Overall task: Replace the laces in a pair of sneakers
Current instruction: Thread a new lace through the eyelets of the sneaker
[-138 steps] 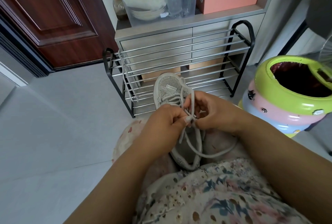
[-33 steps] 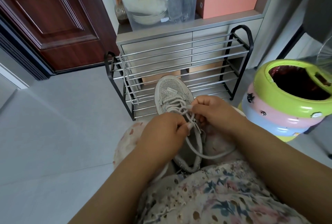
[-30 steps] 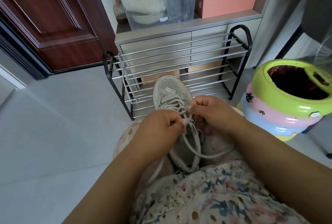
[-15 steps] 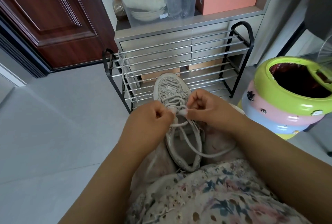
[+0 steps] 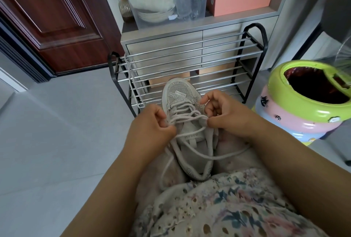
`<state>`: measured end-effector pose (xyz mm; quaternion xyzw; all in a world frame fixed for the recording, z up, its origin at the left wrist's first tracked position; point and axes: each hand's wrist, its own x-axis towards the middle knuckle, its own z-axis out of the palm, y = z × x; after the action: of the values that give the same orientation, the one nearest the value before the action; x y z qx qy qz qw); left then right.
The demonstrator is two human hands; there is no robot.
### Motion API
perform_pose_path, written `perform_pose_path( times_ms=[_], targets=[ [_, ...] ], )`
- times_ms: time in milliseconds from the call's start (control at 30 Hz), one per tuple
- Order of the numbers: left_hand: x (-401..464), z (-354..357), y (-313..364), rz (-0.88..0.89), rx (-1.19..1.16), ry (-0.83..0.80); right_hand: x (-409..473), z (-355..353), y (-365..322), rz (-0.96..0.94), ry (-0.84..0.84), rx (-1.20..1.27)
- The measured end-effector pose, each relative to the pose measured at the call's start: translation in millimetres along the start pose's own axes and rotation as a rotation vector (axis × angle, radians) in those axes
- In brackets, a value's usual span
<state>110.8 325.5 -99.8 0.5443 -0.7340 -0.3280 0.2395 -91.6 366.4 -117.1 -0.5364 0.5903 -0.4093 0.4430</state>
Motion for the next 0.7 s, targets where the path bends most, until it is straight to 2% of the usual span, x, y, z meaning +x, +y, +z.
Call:
perform_pose_path(
  times_ms=[100, 233, 333, 467, 600, 700],
  targets=[
    [1, -7, -8, -0.052, -0.084, -0.015, -1, -4, 0, 0.006, -0.001, 0.039],
    [3, -7, -6, -0.019, -0.155, -0.134, -1, -1, -3, -0.01, -0.076, -0.005],
    [7, -7, -3, -0.012, -0.203, -0.191, 3, 0, -11, -0.013, -0.057, -0.052],
    [13, -4, 1, -0.021, -0.188, -0.173, 19, 5, -24, -0.086, 0.068, -0.362],
    [12, 2, 6, -0.02, -0.136, -0.133, 33, 23, -36, -0.171, 0.011, -0.83],
    [11, 3, 6, -0.007, -0.127, -0.106, 39, 28, -38, -0.174, -0.017, -0.816]
  ],
)
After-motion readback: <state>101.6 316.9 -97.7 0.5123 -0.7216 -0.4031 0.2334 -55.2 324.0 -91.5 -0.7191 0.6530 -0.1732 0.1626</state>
